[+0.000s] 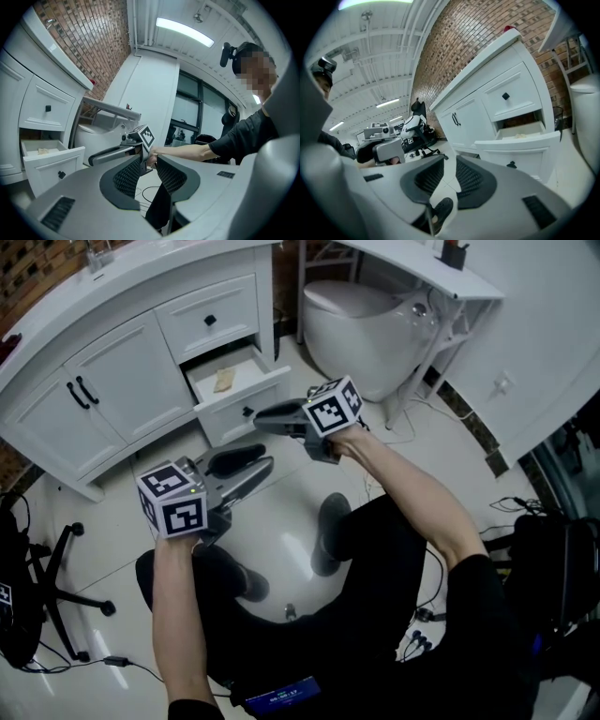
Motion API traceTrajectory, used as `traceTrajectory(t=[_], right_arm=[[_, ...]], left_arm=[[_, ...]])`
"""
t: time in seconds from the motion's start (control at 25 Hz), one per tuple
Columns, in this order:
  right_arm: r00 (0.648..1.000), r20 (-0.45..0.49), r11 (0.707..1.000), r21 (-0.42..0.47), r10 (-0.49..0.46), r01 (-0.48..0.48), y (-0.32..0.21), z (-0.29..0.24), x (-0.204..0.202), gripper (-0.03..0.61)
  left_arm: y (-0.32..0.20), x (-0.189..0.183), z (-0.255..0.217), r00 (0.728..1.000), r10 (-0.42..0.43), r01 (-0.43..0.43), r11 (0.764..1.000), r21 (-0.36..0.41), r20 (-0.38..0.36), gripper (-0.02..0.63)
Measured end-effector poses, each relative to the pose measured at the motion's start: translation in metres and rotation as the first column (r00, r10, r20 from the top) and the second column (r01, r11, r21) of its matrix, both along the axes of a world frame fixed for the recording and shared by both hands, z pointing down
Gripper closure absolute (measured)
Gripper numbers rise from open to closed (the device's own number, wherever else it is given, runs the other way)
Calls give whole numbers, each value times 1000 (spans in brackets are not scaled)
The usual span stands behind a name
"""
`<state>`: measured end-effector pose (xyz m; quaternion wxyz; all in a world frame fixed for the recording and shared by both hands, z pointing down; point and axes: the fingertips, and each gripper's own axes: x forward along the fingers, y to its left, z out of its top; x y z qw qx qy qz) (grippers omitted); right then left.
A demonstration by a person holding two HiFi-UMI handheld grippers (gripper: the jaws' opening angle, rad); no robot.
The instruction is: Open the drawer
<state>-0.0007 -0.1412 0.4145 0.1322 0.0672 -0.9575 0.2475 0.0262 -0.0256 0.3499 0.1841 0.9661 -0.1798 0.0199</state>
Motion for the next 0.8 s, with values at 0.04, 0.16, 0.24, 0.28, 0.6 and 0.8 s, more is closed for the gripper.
traceTrajectory(t=[0.04, 0.16, 0.24, 0.28, 0.6, 0.8], right_arm=[[1000, 3, 1000, 4, -4, 4, 2, -3, 0, 489], [1000, 0, 999, 40, -22, 22, 14, -9, 0, 489], [1000, -7, 997, 73, -30, 30, 18, -14, 2, 489], [999, -11, 996, 88, -30, 31, 18, -17, 4, 489], [1000, -29, 994, 107, -10, 13, 16, -17, 9, 489], [999, -34, 994, 106, -9, 12, 14, -15, 9, 489]], left_arm=[[1, 0, 0, 1000, 2, -2, 1000, 2, 2, 497], [7, 1, 2, 1000, 6, -6, 1000, -5, 0, 497], [8, 1, 2, 1000, 5, -5, 1000, -4, -3, 497], [7, 1, 0, 1000, 7, -7, 1000, -1, -7, 497], [8, -3, -1, 1000, 16, -16, 1000, -5, -24, 497], [6, -5, -3, 1000, 9, -9, 1000, -2, -21, 497]])
